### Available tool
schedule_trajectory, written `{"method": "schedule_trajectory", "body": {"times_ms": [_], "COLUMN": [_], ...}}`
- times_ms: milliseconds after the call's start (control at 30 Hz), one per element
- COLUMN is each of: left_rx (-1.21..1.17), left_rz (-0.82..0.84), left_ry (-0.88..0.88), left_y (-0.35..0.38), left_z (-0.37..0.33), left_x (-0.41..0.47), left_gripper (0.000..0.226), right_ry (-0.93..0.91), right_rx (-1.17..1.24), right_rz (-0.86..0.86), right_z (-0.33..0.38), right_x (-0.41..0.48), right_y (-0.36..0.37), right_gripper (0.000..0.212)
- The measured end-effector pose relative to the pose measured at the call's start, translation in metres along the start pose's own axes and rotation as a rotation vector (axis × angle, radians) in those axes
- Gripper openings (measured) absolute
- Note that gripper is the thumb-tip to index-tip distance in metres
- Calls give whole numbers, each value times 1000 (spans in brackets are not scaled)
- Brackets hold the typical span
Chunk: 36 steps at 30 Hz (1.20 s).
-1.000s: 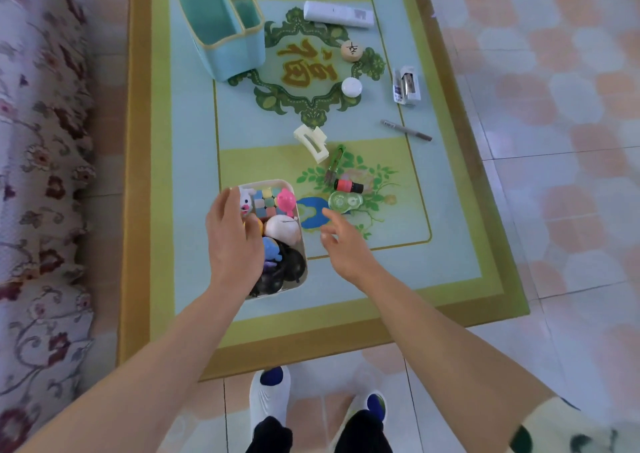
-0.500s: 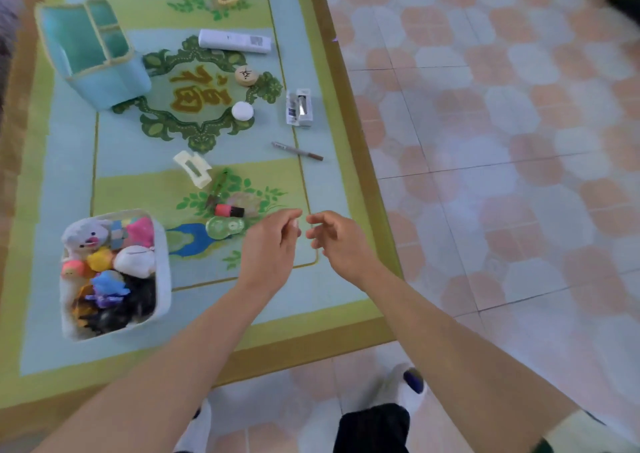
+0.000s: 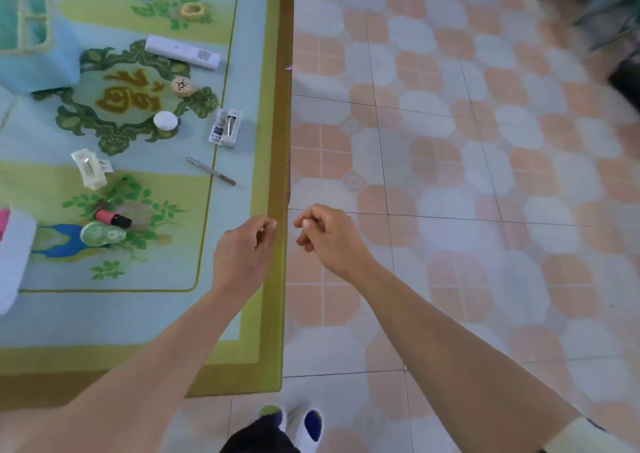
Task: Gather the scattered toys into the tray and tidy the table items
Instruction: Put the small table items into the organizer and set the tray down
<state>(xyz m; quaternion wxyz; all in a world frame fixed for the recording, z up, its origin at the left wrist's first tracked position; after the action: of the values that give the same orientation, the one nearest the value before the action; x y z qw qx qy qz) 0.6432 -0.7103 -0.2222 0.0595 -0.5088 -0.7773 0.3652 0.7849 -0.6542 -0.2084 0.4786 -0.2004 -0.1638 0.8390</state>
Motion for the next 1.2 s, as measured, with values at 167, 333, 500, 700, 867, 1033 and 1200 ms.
{"method": "schedule_trajectory", "body": {"times_ms": [167,333,500,700,867,1033,1200], "left_rx": [13,-12,-28,29,-61,-136,-177], "left_rz": [-131,-232,-351,-425,-508,-630,-704], "left_ry": [-77,-160,-212,-345,-436,-498,-609], "left_y": [-27,-62,-100,-142,-189,-230,-249], "left_z": [3,-1,-3,16,31,51,85], "left_x": [36,88,161,221,243,261,291], "left_gripper": [27,27,34,41,41,45,45], "right_ry": [-38,-114,-163,-230,-244,-243,-188], "right_rx": [-6,-46,-84,-140,-114,-59,-50], "right_rz": [66,185,302,437,529,598,652], "right_z": [8,35,62,97,130,156,164], "right_x": [50,128,228,317,362,404,460], "right_y": [-5,6,35,82,127,177,237], "right_gripper": [23,21,21,21,20,21,24]}}
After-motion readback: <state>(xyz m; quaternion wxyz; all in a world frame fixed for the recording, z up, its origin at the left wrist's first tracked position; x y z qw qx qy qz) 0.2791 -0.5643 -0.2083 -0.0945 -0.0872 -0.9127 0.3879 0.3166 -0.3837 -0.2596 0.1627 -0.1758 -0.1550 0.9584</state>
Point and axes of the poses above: each hand's wrist, its own x-axis towards the middle knuckle, its own y-axis out of the palm, z = x × y, the point moved 10 cm from there along x, towards the middle knuckle, and after that the axes turned 12 degrees about -y, right-handed, at the moved point
